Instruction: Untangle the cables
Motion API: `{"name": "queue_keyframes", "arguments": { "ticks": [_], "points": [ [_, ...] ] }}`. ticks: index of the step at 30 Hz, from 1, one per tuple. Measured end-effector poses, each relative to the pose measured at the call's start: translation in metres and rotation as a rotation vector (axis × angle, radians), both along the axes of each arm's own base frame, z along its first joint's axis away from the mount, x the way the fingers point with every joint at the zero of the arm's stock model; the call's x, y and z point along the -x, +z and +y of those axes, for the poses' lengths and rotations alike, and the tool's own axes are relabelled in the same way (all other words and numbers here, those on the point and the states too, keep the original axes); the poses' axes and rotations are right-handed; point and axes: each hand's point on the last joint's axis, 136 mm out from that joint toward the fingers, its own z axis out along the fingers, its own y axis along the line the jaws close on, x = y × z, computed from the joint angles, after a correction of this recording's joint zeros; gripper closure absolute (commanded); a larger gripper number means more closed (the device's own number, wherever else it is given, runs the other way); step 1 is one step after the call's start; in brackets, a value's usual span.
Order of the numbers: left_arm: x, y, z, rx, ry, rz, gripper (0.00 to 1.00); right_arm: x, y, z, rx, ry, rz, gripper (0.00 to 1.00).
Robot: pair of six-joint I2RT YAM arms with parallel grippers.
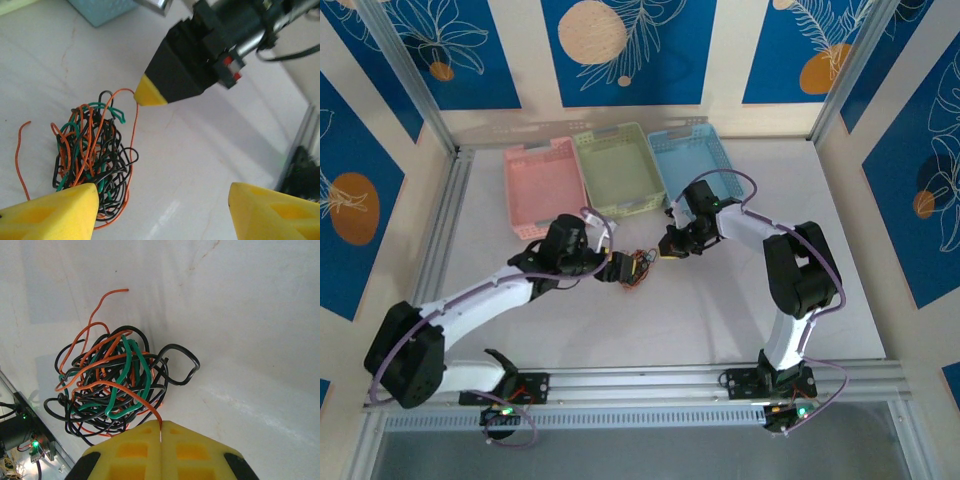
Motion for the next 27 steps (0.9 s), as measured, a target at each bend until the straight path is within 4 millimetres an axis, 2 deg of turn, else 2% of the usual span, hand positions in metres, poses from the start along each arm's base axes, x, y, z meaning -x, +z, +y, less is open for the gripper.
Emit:
{"name": "queue_keyframes", "arguments": {
  "ticks": [5, 7, 11, 18, 27],
  "points": [
    [-0.009, -0.018, 0.004, -0.148, -0.022, -0.018, 0.3, -0.001, 0.001, 0.001, -0.01, 0.0, -0.003, 1.0],
    [-0.016, -0.024, 0.003, -0.19, -0.028, -0.021, 0.35, -0.001, 0.002, 0.001, -0.012, 0.001, -0.003, 1.0],
    [-0.024, -0.039, -0.003, -0.238, -0.055, 0.0, 0.38, -0.001, 0.002, 0.001, -0.012, 0.0, -0.004, 1.0],
    [-0.023, -0.064, -0.001, -0.307, -0.078, 0.038, 0.43, -0.002, 0.002, 0.001, -0.013, -0.001, -0.006, 1.0],
    [-0.027, -0.077, -0.001, -0.34, -0.084, 0.054, 0.55, -0.002, 0.002, 0.001, -0.016, 0.0, -0.004, 1.0]
  ]
}}
